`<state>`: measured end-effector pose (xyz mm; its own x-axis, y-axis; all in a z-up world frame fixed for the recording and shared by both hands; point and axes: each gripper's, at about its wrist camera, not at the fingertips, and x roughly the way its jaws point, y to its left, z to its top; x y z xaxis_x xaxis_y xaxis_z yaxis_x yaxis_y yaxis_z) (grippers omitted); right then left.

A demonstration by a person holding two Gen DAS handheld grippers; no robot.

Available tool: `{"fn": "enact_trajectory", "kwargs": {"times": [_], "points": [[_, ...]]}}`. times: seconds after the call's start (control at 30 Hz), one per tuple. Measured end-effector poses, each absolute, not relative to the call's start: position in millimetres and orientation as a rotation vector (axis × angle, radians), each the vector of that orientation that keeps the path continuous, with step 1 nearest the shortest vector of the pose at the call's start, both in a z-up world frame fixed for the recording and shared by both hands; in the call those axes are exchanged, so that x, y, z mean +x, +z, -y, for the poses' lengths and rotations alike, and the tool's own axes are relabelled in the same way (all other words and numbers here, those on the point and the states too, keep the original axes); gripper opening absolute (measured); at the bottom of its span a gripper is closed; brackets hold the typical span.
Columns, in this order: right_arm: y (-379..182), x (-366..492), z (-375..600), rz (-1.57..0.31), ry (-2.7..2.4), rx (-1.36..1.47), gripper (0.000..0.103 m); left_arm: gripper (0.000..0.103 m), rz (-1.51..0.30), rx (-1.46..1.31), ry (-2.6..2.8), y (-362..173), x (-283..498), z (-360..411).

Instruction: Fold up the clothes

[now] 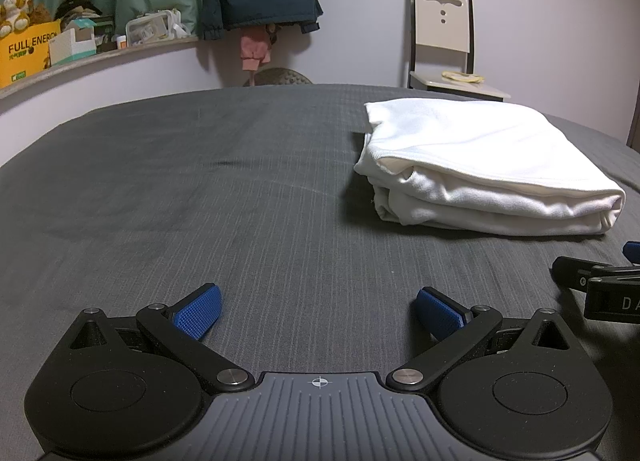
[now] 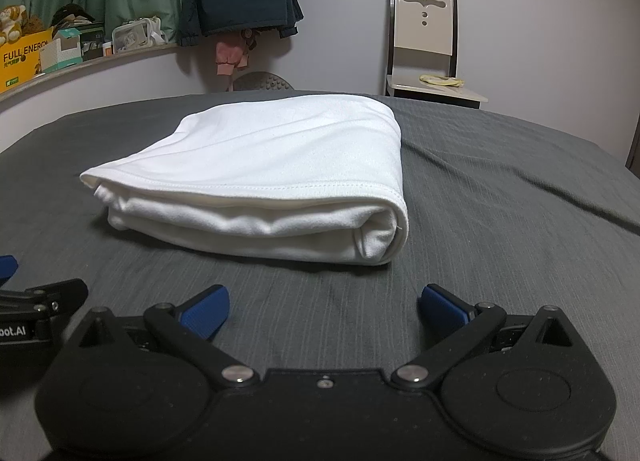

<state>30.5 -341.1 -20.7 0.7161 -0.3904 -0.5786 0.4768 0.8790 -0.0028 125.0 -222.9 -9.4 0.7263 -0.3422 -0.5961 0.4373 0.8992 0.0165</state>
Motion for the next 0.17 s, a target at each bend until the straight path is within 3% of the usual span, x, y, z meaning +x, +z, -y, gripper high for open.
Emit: {"fn": "enact_trajectory", "kwargs": {"times": [0.17], "points": [[-20.8, 30.4, 340.6, -0.605, -0.482, 0.151, 0.103, 0.103, -0.626, 0.159, -0.433, -9.1, 125.7, 222.3]]}}
